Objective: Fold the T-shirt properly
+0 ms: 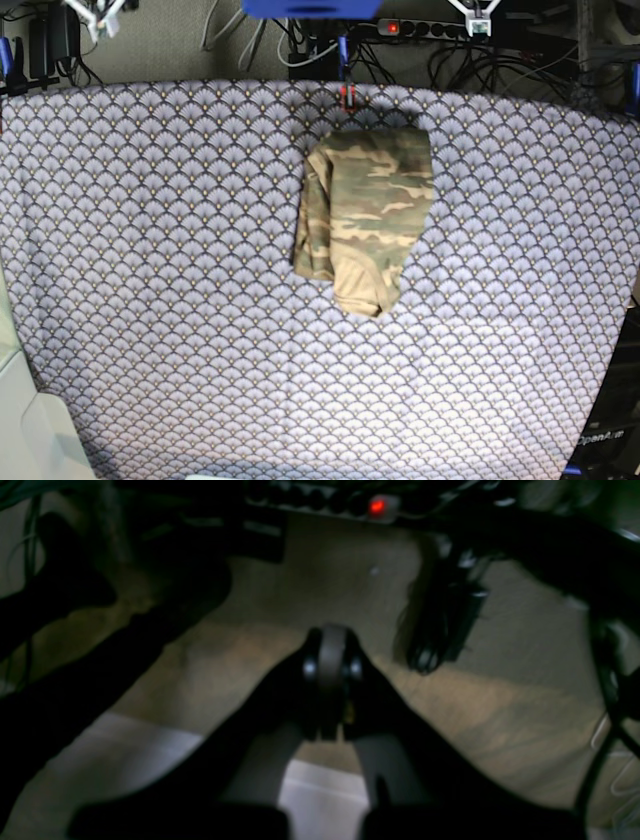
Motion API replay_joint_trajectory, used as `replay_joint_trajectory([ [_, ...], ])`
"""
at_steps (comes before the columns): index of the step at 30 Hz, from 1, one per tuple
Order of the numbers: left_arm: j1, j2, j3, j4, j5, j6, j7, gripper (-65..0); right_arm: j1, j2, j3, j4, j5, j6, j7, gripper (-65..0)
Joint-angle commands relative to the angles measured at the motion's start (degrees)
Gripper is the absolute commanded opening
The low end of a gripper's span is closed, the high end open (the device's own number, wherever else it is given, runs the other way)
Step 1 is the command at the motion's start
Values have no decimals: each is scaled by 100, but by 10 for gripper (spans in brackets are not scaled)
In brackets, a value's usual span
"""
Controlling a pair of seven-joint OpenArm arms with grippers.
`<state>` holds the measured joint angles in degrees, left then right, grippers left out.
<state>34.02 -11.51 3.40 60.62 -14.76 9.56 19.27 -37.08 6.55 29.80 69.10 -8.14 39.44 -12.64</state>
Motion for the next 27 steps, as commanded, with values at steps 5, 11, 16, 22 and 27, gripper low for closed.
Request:
replay_joint_trajectory([
  [5,-795,276,500,-2198,-14,-29,-1114,-650,1040,255,119,-2853,-579,56,1418,-650],
  [11,-2132,795,755,-5381,-14,-46,-2819,-650,2499,844,110,-6686,-1661,-1100,3722,-650],
  [16,-2791,1094,711,-6062,-75,-46,-3883,-650,2851,756,110,-6910,-2584,-2964,4205,-650],
  [22,-2914,1111,614,-6062,-524,-46,-3593,-650,2798,238,136,-6580,-3137,-3861,3739,-650],
  [27,-2958,883,596,-6062,-787,-46,-3285,-650,2851,18,119,-6572,-3155,-4432,3598,-650],
])
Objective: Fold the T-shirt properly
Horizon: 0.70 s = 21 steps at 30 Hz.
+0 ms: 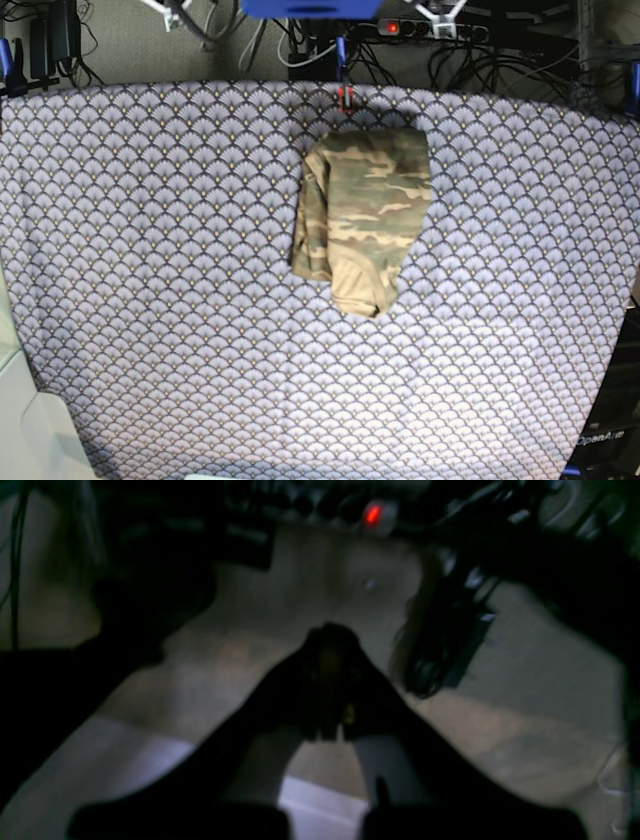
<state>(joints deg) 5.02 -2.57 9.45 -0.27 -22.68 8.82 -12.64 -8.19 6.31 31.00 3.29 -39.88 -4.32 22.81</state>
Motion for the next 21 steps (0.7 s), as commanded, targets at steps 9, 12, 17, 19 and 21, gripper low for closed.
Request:
replay_joint_trajectory([
  [9,-172,-222,-9,27,-49,37,-76,-650,155,24,25,-17,45,-874,62,-650],
  [12,-181,-222,-9,27,-49,46,-94,-650,146,-37,25,-17,45,-1032,62,-650],
  [17,-181,-231,-9,27,-49,63,-94,-650,111,-64,34,-26,54,-1129,62,-650],
  [19,-181,-231,-9,27,-49,63,-94,-650,67,-99,34,-26,54,-1129,62,-650],
  [21,-181,-231,-9,27,-49,63,-103,-650,58,-134,34,-26,54,-1129,71,-650],
])
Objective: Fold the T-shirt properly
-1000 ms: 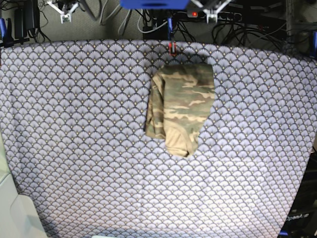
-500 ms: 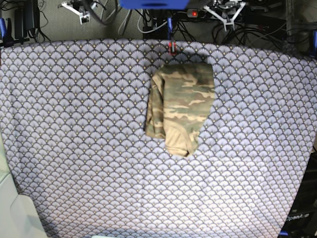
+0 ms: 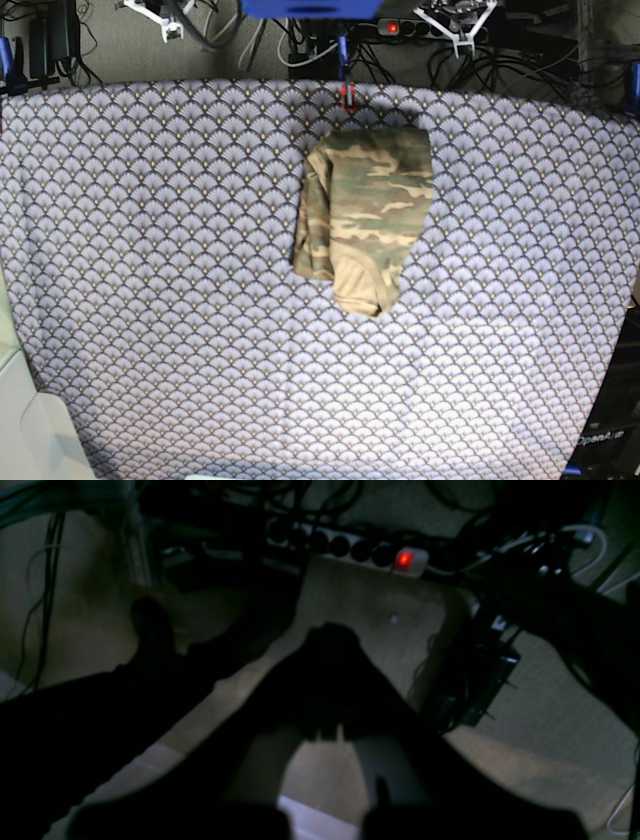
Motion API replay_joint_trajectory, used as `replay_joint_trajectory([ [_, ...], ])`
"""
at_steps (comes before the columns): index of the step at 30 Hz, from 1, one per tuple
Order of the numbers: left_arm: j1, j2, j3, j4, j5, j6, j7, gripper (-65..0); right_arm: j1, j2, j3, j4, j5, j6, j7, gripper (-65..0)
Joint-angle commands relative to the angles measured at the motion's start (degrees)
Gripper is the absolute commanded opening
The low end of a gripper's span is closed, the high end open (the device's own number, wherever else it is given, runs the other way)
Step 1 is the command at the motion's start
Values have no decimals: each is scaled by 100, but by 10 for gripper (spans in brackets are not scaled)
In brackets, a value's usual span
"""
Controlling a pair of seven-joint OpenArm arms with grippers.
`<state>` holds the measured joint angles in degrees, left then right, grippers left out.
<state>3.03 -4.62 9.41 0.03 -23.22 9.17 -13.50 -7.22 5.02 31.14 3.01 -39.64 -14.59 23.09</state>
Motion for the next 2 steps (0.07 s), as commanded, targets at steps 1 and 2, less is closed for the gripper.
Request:
replay_joint_trajectory([
  [1,9,-26,-5,-3,6,28,-17,-650,-47,-5,21,12,30,-101,42,-650],
  [2,9,-26,-5,-3,6,28,-17,-650,-38,-5,21,12,30,-101,42,-650],
])
